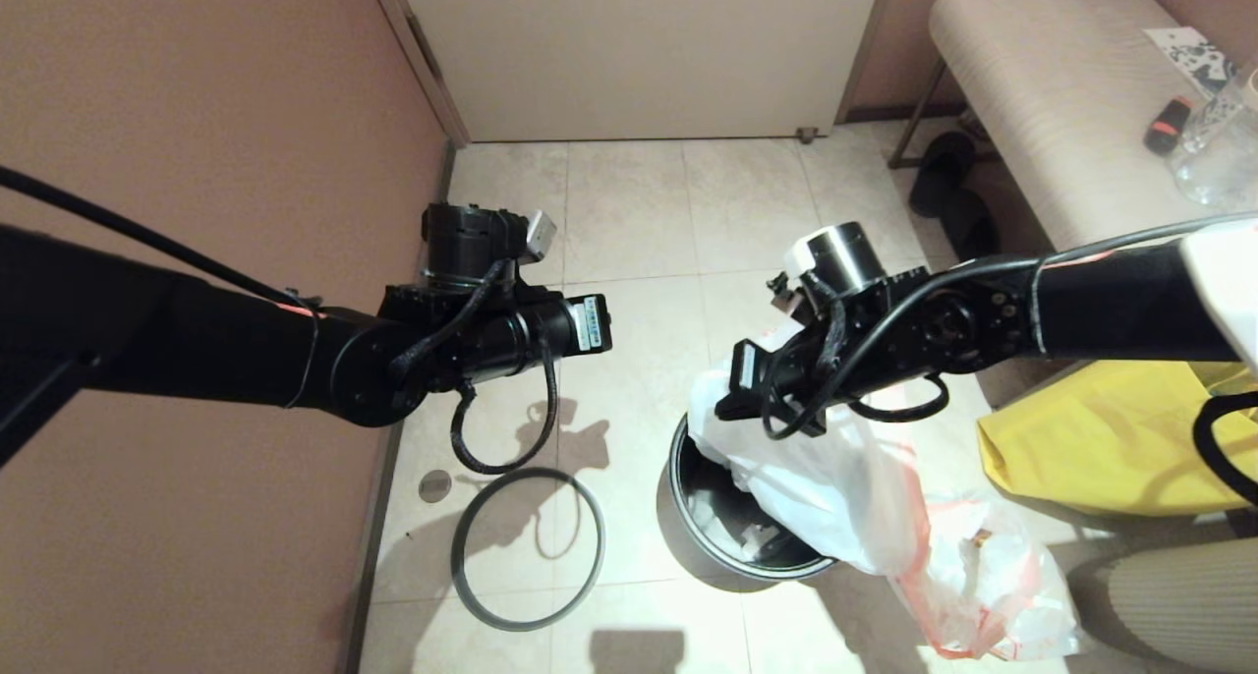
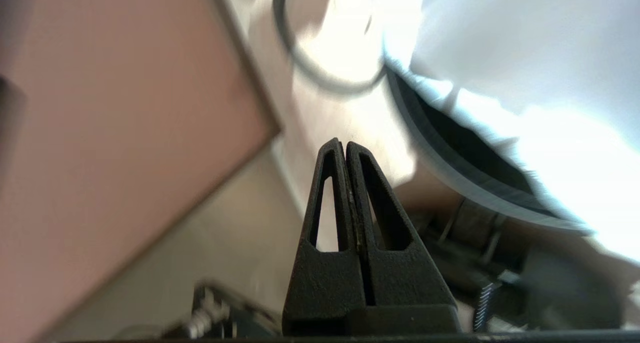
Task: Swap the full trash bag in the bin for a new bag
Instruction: Put the new garbage bag on the trash can
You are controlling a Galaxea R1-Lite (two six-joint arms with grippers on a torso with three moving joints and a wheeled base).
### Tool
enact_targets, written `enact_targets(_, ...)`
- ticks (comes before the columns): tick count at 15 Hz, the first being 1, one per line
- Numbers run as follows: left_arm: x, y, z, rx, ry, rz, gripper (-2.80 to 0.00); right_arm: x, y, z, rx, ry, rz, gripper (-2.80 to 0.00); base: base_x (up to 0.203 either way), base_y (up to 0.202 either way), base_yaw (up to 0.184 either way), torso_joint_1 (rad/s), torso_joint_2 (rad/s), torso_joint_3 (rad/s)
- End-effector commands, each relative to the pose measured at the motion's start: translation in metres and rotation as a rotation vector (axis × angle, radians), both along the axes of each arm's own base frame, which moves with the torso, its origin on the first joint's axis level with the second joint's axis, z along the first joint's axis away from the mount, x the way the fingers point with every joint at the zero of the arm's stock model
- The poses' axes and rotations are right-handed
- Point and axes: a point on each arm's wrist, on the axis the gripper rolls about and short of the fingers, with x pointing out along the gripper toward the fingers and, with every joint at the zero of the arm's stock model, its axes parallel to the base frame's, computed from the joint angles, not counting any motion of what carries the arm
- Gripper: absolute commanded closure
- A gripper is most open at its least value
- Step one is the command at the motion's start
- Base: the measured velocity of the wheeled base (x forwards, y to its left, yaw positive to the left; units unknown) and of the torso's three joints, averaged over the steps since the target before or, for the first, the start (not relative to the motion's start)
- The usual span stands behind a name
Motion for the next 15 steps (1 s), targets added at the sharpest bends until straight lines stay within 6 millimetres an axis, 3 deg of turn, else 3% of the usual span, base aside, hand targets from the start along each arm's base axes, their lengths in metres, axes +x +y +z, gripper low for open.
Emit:
enact_targets(1, -0.004, -0.004, -0.001, -0.001, 0.005, -0.014, 0.00, 0.003, -0.048, 0.032, -0.005, -0.070, -0.129, 0.00, 0.000, 0.000, 0.000, 0.000, 0.00, 0.000)
enact_targets(4, -0.012, -0.015, 0.004, -0.008, -0.008, -0.047, 0.00, 0.019, -0.102, 0.033, -0.153, -0.109, -0.223, 0.00, 0.000, 0.000, 0.000, 0.000, 0.00, 0.000)
enact_targets(6, -0.012, -0.017, 0.006, -0.011, -0.014, -0.052, 0.00, 0.026, -0.112, 0.022, -0.235, -0.102, -0.246, 0.00, 0.000, 0.000, 0.000, 0.000, 0.00, 0.000)
enact_targets(7, -0.013, -0.017, 0.006, -0.011, -0.013, -0.054, 0.00, 0.031, -0.118, 0.015, -0.257, -0.096, -0.264, -2.80, 0.000, 0.000, 0.000, 0.000, 0.00, 0.000)
enact_targets(12, -0.015, -0.019, 0.005, -0.008, -0.011, -0.060, 0.00, 0.045, -0.152, 0.012, -0.275, -0.134, -0.336, -2.80, 0.000, 0.000, 0.000, 0.000, 0.00, 0.000)
enact_targets(15, -0.017, -0.021, 0.005, -0.009, -0.011, -0.066, 0.00, 0.052, -0.160, 0.006, -0.274, -0.142, -0.355, -2.80, 0.000, 0.000, 0.000, 0.000, 0.00, 0.000)
